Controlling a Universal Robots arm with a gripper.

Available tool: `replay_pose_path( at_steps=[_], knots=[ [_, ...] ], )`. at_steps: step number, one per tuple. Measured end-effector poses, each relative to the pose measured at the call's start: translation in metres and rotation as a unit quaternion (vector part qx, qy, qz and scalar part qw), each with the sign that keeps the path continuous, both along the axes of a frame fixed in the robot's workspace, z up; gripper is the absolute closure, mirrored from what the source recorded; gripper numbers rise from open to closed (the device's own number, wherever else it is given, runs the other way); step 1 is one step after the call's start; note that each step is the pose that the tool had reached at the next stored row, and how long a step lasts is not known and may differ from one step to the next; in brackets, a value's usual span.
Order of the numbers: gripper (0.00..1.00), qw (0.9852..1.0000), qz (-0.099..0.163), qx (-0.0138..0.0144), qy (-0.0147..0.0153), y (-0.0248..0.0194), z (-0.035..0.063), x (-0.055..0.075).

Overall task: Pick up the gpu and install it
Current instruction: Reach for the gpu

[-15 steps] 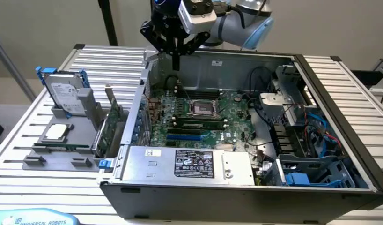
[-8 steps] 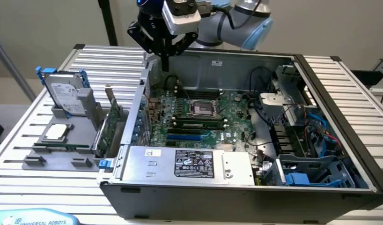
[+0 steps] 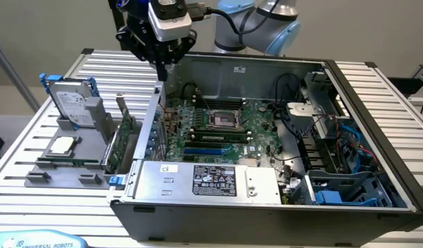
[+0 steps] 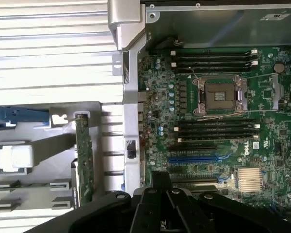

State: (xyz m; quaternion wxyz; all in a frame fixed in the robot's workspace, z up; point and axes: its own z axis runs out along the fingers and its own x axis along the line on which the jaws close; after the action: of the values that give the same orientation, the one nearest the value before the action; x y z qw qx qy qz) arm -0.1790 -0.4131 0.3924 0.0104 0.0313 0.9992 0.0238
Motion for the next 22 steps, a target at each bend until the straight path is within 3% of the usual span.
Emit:
replay_pose_path(
  at_steps=[10, 22],
  knots=[
    [0.89, 1.0, 0.0, -0.0015, 0.0, -0.0102, -0.0008, -0.046],
    [0.89, 1.0, 0.0, -0.0061, 0.0, -0.0139, -0.0041, -0.1]
  ],
)
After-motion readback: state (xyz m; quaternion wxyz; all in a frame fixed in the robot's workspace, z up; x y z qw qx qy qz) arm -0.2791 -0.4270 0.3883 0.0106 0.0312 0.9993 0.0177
